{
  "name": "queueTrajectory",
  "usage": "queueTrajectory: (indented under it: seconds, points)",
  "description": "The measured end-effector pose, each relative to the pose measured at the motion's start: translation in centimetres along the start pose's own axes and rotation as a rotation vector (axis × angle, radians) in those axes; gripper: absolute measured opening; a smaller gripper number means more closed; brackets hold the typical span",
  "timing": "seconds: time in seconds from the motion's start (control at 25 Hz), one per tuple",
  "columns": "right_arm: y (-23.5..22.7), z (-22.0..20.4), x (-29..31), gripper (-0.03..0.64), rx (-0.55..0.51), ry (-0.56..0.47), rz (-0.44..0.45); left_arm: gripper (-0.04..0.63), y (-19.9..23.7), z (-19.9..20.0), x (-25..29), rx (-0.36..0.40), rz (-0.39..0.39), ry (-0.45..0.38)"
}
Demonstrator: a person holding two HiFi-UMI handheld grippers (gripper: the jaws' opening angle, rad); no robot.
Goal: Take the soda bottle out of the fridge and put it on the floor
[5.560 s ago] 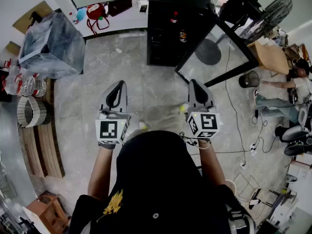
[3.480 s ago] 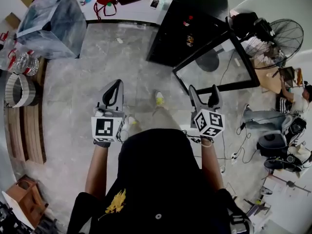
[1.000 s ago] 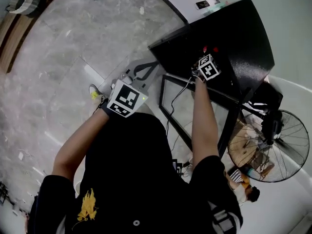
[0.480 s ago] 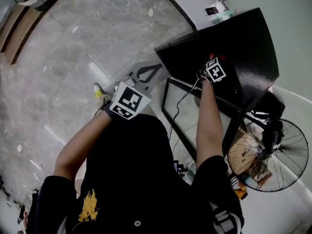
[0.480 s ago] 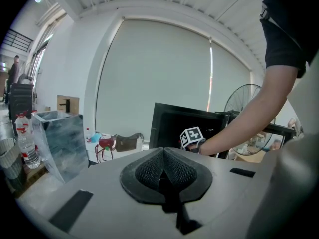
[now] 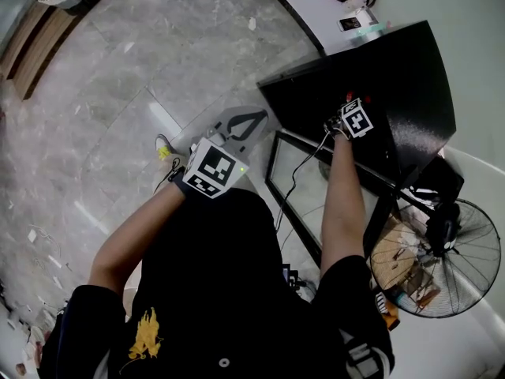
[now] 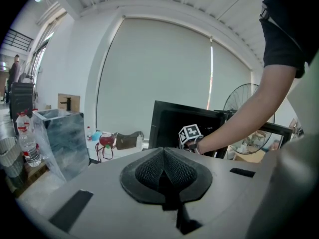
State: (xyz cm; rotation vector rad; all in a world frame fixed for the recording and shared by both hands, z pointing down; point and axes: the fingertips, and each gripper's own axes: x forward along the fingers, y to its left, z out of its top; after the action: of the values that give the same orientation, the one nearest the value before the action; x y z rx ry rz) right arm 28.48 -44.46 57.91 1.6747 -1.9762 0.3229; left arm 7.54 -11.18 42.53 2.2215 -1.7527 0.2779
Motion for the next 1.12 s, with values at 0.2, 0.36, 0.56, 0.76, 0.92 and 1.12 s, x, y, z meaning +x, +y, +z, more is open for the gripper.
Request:
queueTrajectory:
  seconds: [0.2, 0.36, 0.56, 0.76, 0.92, 1.12]
  points:
    - [0.2, -0.3, -0.5, 0.127, -0.007, 0.012, 0.020, 0.018, -0.1, -0.3, -0.6, -0.004, -0.001, 0.005]
    - [0.2, -0.4, -1.0, 0.126, -0.014, 0.007, 0.020, 0.018, 0.0, -0.4, -0.9, -0.002, -0.002, 0.008]
    - [0.1, -0.7, -2.0, 0.126, 0.023, -0.007, 0.028, 0.018, 0.0, -0.3, -1.3, 0.004, 0.003, 0.006]
    - [0.8, -0.9, -5.1, 0.126, 0.019, -0.043, 0.080, 0.018, 0.7, 0.5, -2.5, -0.009, 0.021, -0.016]
    - [2.2, -0.2, -8.6, 0.126, -0.020, -0.075, 0.158, 0.018, 1.5, 2.0, -3.5, 0.004, 0.032, -0.036]
    - [3.7, 1.1, -14.3, 0.125, -0.088, -0.115, 0.228, 0.018, 1.8, 3.4, -4.3, 0.030, 0.024, -0.057]
